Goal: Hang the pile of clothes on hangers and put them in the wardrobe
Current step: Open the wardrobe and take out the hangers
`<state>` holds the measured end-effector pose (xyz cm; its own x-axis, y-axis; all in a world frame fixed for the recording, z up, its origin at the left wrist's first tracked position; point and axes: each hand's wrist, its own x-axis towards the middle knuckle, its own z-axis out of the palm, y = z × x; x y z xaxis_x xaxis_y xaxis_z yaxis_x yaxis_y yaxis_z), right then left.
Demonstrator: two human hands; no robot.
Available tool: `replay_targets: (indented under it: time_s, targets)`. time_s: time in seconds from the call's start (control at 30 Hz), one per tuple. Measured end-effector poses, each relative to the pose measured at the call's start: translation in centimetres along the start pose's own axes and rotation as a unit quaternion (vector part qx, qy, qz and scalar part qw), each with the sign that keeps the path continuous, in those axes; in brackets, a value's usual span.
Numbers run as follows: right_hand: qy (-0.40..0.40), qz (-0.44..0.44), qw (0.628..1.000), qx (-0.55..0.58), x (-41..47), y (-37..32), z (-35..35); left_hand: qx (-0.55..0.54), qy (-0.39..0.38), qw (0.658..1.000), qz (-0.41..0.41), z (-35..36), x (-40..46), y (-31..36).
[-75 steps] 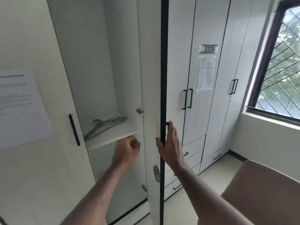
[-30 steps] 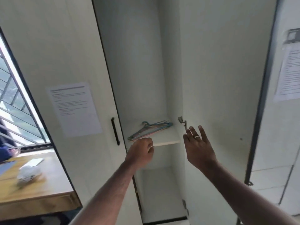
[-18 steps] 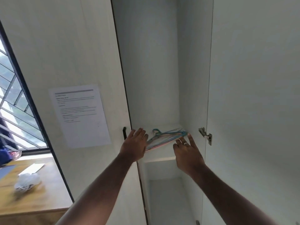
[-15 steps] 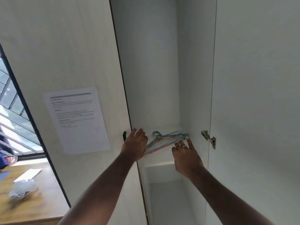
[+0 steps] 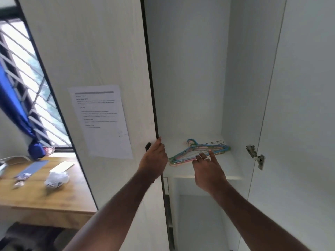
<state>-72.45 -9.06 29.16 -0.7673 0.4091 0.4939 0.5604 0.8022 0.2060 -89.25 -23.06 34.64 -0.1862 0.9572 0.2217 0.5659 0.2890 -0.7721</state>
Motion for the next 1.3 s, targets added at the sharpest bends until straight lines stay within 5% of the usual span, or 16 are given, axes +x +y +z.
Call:
replay_targets:
  time_s: [0.17, 0.37, 0.57, 0.93, 1.3]
  targets:
    - [-0.008, -0.059, 0.998, 0.028, -1.4, -2.1, 0.0, -0.015, 0.096, 0.995, -0.026, -0.8, -5.8, 0.8]
    - [0.004, -0.136, 0.987, 0.085, -3.1, -6.9, -0.7, -0.014, 0.120, 0.989, -0.089, -2.6, -14.2, 0.9]
    - [0.077, -0.205, 0.962, 0.166, -3.1, -11.8, -1.3, -0.003, 0.036, 0.986, -0.162, -2.6, -21.3, -0.2]
    - [0.055, -0.256, 0.944, 0.200, 1.2, -20.7, -3.7, 0.053, -0.059, 0.945, -0.316, 0.1, -30.8, -5.3]
    - [0.107, -0.292, 0.921, 0.235, 5.8, -30.4, -7.7, 0.096, -0.149, 0.922, -0.345, 3.9, -35.4, -18.5]
